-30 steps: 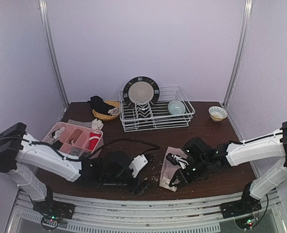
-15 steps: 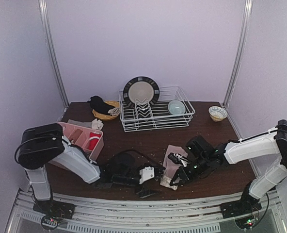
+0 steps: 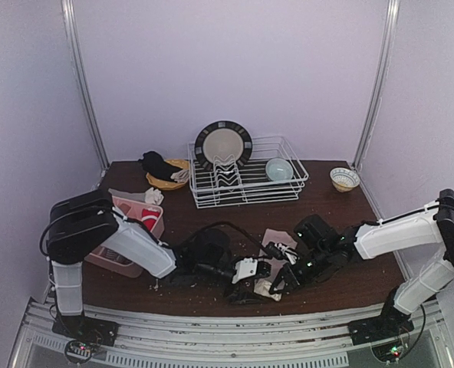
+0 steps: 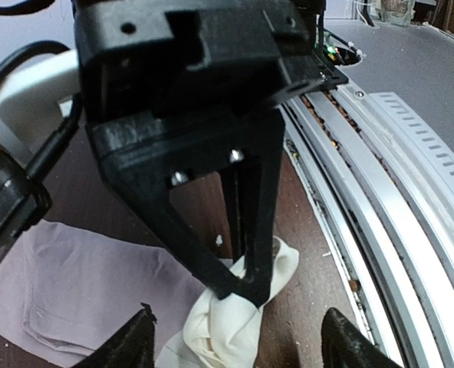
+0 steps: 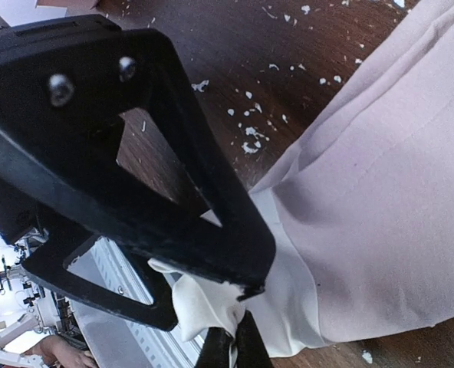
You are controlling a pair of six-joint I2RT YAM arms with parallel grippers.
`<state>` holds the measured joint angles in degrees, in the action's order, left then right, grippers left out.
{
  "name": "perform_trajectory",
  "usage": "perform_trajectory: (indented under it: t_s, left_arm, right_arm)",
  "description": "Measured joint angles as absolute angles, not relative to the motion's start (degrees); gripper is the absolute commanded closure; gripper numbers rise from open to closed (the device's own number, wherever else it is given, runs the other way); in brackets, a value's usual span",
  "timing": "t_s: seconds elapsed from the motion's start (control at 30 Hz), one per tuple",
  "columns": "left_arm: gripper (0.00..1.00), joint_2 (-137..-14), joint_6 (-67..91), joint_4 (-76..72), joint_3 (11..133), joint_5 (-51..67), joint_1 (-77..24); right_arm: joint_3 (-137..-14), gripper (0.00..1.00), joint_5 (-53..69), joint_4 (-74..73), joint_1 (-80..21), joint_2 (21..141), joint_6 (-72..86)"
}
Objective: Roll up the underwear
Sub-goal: Roll the underwear at the center of the board.
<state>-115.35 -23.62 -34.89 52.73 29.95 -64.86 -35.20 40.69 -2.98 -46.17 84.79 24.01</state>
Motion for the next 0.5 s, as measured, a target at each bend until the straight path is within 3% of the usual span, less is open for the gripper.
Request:
perform_trajectory:
  t_s: [0.23,0.5]
  left_arm:
    - [0.49,-116.66,-24.38,-29.85,55.18,32.23,-63.70]
    - [0.88,-119.02,-24.51,-27.62,57.34,32.34,-63.68]
  right_arm:
    - [-35.14,1.00,40.21,-3.20,-46.17,84.79,23.99]
    - [-34.26,1.00,39.59,-3.46,-46.22,84.44,24.03]
